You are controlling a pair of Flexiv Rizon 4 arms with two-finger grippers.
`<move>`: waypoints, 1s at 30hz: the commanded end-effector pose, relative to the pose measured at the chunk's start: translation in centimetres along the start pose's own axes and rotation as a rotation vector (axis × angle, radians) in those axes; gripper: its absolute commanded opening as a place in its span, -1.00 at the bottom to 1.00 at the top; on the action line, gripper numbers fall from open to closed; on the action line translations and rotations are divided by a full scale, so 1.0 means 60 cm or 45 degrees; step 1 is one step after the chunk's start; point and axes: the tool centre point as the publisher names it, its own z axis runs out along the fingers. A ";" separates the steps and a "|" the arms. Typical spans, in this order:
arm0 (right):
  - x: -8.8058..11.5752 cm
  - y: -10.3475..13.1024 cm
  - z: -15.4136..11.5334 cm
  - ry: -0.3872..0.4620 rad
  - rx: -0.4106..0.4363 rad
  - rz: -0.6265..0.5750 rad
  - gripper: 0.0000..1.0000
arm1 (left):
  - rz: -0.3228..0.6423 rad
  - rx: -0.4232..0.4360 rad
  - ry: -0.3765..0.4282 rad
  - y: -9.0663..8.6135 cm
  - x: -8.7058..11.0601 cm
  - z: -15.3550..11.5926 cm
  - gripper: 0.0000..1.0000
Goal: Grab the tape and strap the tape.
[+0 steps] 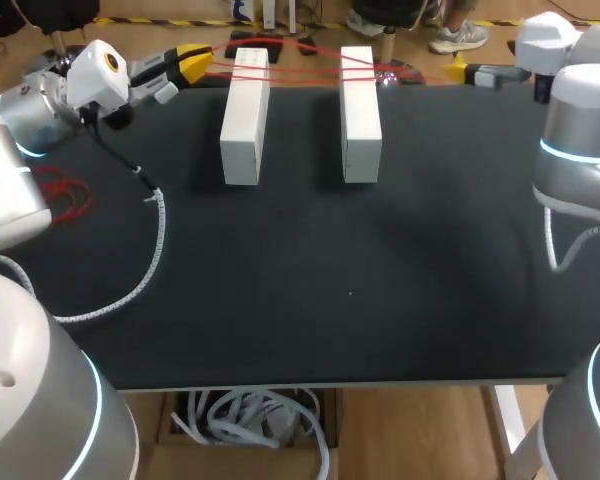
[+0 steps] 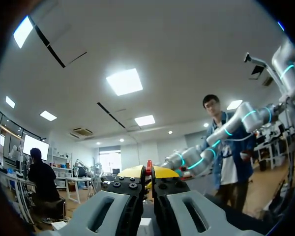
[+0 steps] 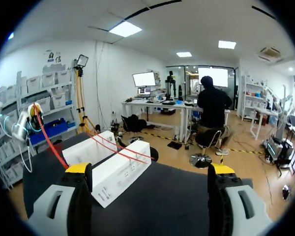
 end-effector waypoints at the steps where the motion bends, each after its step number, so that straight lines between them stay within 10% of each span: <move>1: 0.028 -0.032 -0.080 -0.134 -0.155 0.290 1.00 | 0.002 0.002 -0.002 0.001 0.001 0.000 -1.00; 11: 0.064 -0.052 -0.119 -0.202 -0.406 0.752 1.00 | 0.002 0.002 -0.002 0.001 0.001 0.000 -1.00; 22: 0.116 -0.069 -0.141 0.000 -0.724 1.548 1.00 | 0.002 0.002 -0.002 0.001 0.001 0.000 -1.00; 30: 0.154 -0.064 -0.139 0.155 -0.846 1.819 1.00 | 0.002 0.002 -0.002 0.001 0.001 0.000 -1.00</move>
